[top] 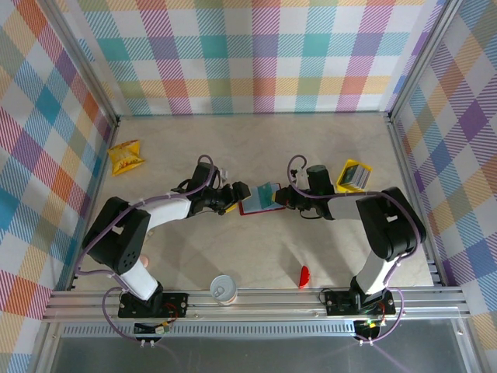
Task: Put the credit cards into the card holder
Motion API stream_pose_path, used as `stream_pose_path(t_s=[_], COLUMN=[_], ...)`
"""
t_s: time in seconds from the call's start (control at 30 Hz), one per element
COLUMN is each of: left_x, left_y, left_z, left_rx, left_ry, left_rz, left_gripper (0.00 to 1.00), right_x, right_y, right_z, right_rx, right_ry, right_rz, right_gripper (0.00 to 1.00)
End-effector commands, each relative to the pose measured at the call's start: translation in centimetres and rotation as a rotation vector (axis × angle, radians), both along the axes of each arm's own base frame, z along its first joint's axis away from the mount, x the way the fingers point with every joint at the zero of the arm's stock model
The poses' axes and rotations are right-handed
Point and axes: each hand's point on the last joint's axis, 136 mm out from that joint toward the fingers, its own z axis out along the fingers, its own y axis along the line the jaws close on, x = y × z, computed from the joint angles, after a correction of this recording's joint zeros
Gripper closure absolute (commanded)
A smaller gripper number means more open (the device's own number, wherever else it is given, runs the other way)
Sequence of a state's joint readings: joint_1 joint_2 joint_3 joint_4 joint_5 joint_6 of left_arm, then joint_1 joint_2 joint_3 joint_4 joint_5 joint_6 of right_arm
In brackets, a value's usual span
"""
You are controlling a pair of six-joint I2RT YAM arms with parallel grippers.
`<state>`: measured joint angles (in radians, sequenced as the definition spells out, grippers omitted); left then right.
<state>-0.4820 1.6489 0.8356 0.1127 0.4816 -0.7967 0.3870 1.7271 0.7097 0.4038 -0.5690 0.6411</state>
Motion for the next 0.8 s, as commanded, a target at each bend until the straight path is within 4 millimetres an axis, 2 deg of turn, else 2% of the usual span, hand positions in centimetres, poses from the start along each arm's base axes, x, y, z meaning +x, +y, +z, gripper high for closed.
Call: stream_pose_path(t_s=[0.0, 0.17, 0.5, 0.77], left_x=[0.7, 1.0, 1.5, 1.5], left_y=[-0.9, -1.0, -1.2, -1.3], left_z=[0.6, 0.1, -0.2, -1.2], left_rx=[-0.031, -0.026, -0.036, -0.034], left_ry=[-0.015, -0.012, -0.017, -0.002], left_rz=[-0.013, -0.007, -0.003, -0.001], left_gripper=[0.23, 0.23, 0.24, 0.24], right_x=[0.6, 0.8, 0.9, 0.9], right_y=[1.0, 1.2, 1.4, 1.3], right_z=[1.0, 1.0, 0.1, -0.7], right_rx=[0.035, 0.040, 0.043, 0.039], right_ry=[-0.019, -0.017, 0.024, 0.050], right_rz=[0.024, 0.023, 0.009, -0.008], right_gripper=[1.00, 1.00, 1.00, 1.00])
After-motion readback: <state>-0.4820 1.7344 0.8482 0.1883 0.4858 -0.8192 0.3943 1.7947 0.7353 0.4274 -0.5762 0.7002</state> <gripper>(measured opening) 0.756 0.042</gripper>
